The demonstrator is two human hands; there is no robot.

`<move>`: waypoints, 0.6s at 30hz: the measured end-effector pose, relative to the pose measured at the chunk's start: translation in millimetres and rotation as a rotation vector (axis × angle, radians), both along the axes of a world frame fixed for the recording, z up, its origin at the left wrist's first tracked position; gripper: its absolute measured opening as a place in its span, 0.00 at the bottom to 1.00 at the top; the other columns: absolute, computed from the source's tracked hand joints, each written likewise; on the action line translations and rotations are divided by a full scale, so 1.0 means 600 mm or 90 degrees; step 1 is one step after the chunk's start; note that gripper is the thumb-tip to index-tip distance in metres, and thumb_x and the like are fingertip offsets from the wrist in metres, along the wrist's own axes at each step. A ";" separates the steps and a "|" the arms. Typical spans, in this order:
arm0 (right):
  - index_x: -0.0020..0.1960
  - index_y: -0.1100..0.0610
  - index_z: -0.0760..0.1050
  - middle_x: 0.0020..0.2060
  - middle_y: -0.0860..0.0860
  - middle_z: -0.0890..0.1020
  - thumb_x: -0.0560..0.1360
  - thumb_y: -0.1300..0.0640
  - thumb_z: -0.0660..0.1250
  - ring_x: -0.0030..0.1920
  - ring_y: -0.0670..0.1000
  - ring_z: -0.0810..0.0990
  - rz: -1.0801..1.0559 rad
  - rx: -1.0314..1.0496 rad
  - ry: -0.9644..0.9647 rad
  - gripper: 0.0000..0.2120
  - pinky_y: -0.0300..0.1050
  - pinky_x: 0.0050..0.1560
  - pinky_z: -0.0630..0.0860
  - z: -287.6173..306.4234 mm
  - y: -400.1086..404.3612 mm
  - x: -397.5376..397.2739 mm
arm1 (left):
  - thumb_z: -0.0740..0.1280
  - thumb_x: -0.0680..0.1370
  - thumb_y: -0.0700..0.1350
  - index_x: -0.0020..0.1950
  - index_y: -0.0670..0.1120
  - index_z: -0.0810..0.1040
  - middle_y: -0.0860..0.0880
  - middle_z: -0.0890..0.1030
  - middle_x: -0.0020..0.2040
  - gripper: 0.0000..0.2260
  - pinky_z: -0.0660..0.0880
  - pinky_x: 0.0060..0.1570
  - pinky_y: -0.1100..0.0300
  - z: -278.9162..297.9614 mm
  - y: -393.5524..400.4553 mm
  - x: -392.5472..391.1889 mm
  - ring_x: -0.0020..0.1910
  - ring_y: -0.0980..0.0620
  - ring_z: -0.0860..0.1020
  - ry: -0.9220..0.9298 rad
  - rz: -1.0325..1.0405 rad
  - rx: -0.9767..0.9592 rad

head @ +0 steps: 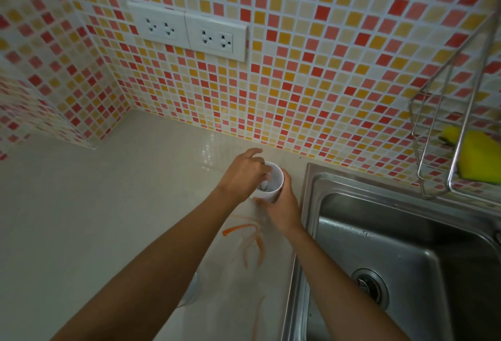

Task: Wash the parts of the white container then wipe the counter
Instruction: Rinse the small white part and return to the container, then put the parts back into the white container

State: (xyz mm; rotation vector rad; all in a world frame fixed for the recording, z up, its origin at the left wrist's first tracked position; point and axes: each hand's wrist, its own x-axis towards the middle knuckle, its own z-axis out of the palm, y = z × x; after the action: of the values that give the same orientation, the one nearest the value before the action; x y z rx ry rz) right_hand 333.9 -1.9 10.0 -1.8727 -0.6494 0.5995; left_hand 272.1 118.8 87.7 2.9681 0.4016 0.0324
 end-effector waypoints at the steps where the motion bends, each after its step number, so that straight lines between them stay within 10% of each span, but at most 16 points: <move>1: 0.72 0.48 0.60 0.66 0.45 0.71 0.67 0.48 0.76 0.63 0.46 0.72 0.004 -0.001 0.011 0.39 0.35 0.62 0.70 0.001 0.001 0.003 | 0.62 0.81 0.48 0.71 0.47 0.71 0.47 0.74 0.69 0.19 0.61 0.71 0.58 -0.001 -0.004 -0.007 0.72 0.48 0.66 -0.044 0.036 -0.068; 6: 0.69 0.48 0.61 0.64 0.46 0.71 0.63 0.45 0.79 0.61 0.46 0.72 -0.011 -0.008 -0.050 0.42 0.43 0.62 0.73 0.023 -0.014 0.011 | 0.65 0.80 0.48 0.69 0.48 0.72 0.49 0.78 0.55 0.18 0.72 0.57 0.61 -0.020 -0.024 -0.066 0.55 0.53 0.74 -0.331 0.236 -0.241; 11: 0.70 0.46 0.61 0.63 0.49 0.70 0.59 0.49 0.81 0.61 0.51 0.72 -0.025 -0.049 0.000 0.45 0.46 0.54 0.77 0.040 -0.053 -0.020 | 0.68 0.78 0.45 0.48 0.44 0.82 0.48 0.83 0.43 0.06 0.67 0.42 0.62 0.009 -0.039 -0.105 0.44 0.49 0.77 -0.326 0.255 -0.204; 18: 0.63 0.45 0.60 0.61 0.51 0.71 0.63 0.47 0.79 0.56 0.53 0.76 -0.108 0.021 0.178 0.36 0.56 0.53 0.80 0.084 -0.101 -0.071 | 0.64 0.80 0.42 0.58 0.44 0.79 0.48 0.82 0.46 0.08 0.71 0.42 0.64 0.050 -0.062 -0.175 0.41 0.54 0.77 -0.352 0.314 -0.244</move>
State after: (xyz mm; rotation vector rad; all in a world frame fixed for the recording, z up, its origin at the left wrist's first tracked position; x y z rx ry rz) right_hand 291.4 -62.6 60.3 -1.7504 -0.3129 0.7170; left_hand 167.2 81.6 117.6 2.2879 0.9134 0.7160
